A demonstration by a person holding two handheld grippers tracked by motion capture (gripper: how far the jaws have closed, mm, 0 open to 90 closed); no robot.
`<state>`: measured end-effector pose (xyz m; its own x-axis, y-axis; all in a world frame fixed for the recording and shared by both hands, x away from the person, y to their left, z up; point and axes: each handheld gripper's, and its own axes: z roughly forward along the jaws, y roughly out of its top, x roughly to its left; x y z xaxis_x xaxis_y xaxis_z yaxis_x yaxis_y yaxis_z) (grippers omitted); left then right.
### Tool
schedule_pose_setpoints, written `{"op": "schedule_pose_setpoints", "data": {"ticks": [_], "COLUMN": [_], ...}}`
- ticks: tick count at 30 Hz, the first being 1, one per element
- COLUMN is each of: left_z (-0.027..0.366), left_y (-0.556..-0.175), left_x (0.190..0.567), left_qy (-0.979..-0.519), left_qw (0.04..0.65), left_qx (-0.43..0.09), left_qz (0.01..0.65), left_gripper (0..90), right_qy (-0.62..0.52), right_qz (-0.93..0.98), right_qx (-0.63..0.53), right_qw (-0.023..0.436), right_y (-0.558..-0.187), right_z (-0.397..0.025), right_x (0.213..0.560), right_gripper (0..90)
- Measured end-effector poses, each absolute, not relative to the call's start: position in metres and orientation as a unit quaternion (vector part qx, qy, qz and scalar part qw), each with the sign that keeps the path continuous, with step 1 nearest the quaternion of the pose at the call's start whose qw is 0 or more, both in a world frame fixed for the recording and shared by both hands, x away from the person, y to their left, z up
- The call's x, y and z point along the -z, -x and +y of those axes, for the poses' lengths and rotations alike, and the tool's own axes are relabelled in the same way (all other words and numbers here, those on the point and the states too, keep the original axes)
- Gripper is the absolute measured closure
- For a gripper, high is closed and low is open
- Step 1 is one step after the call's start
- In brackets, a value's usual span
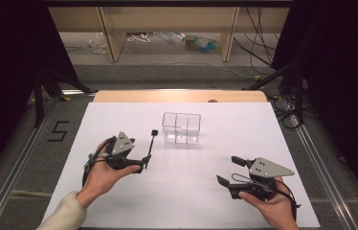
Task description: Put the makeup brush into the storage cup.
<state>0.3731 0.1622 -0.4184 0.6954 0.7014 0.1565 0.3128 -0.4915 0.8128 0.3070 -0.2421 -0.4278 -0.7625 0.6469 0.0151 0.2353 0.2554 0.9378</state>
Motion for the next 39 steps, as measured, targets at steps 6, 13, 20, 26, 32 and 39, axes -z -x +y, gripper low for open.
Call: {"op": "schedule_pose_setpoints", "data": {"ticks": [6,13,20,26,32,39], "left_z": [0.153,0.146,0.136,0.128,0.123,0.121], "left_y": [-0.388,-0.402,-0.421,-0.432,-0.444,-0.452], "left_x": [0.423,0.426,0.428,0.427,0.435,0.444], "left_qy": [-0.835,-0.854,-0.875,-0.882,-0.886,-0.885], "left_qw": [0.382,0.333,0.276,0.247,0.213,0.188], "left_qx": [-0.227,-0.209,-0.177,-0.154,-0.136,-0.120], "left_qz": [0.324,0.340,0.357,0.370,0.389,0.409], "left_gripper": [20.6,22.3,30.1,32.2,34.0,37.3], "right_qy": [-0.287,-0.291,-0.292,-0.290,-0.292,-0.292], "right_qz": [0.770,0.780,0.777,0.774,0.773,0.777], "right_qx": [-0.537,-0.520,-0.522,-0.528,-0.529,-0.525], "right_qw": [0.192,0.193,0.195,0.194,0.193,0.190], "right_y": [-0.307,-0.305,-0.306,-0.307,-0.307,-0.307], "right_z": [-0.242,-0.243,-0.243,-0.242,-0.242,-0.242], "right_x": [0.428,0.426,0.427,0.428,0.428,0.428], "right_gripper": [19.5,19.6,19.9,20.0,20.0,20.0]}}
